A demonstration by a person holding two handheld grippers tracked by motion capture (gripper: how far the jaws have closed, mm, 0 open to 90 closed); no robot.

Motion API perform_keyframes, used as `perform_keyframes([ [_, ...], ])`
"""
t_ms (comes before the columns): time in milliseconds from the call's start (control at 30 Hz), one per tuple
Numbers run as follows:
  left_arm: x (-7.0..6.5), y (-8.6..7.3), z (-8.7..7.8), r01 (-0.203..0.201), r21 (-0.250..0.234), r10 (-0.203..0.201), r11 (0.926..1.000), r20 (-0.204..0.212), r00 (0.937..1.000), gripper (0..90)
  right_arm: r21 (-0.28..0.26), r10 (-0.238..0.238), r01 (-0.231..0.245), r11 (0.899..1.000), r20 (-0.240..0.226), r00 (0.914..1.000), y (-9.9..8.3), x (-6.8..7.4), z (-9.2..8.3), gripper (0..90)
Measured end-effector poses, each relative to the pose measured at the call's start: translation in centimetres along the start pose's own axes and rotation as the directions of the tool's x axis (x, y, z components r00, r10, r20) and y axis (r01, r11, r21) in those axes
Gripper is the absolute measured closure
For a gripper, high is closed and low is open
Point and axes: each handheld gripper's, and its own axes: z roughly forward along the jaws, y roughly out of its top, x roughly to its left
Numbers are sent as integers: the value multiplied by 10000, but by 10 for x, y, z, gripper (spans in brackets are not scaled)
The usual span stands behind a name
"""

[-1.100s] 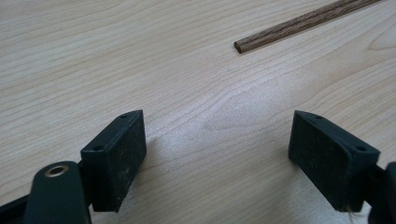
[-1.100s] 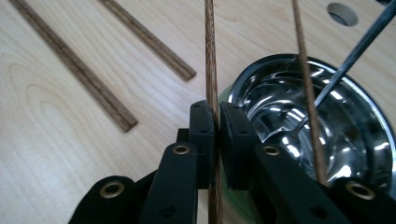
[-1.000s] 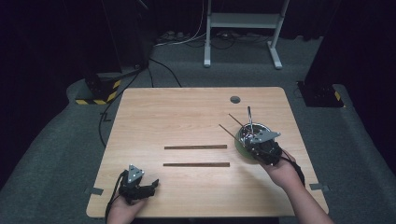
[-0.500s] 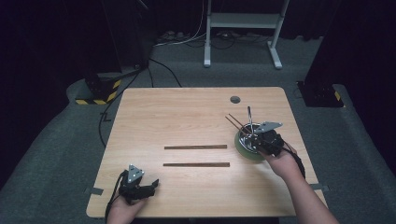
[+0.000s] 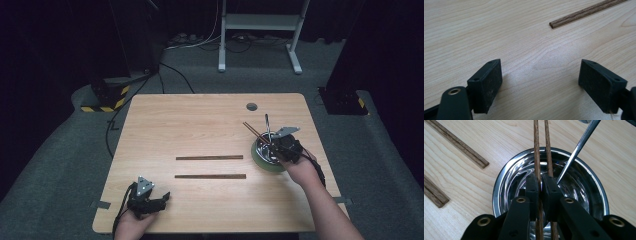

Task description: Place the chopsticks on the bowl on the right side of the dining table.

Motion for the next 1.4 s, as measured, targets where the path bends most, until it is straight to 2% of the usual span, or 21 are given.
perform_keyframes([
  [600,0,0,0,-5,4,5,10000,-3,10000,191,360,-204,198,9992,152,9997,1,-1,7,828],
  [667,0,0,0,-6,2,6,10000,-1,10000,190,371,-84,80,9993,118,9999,0,-3,8,827],
  [867,0,0,0,-8,4,8,10000,0,10000,191,248,-199,195,9995,173,9997,1,-4,9,824],
  [933,0,0,0,-1,-2,1,10000,-1,10000,191,257,-98,98,9996,8,10000,1,-3,9,795],
  [1033,0,0,0,-6,5,6,10000,-1,10000,191,0,-183,183,9998,20,9998,2,-2,5,763],
  [1067,0,0,0,-5,2,5,10000,1,10000,191,-256,-140,141,9996,51,9999,4,-3,1,717],
  [1167,0,0,0,-4,2,4,10000,0,10000,191,-391,-76,81,9992,130,9999,6,-6,-1,670],
  [1233,0,0,0,-13,8,13,10000,-1,10000,191,-360,-7,6,9994,-20,10000,8,-9,0,636],
  [1333,0,0,0,-7,3,7,10000,-1,10000,191,85,65,-64,9999,-92,9999,8,-12,11,631],
  [1400,0,0,0,-4,0,4,10000,-1,10000,191,117,-8,9,9999,-39,10000,8,-12,14,632],
])
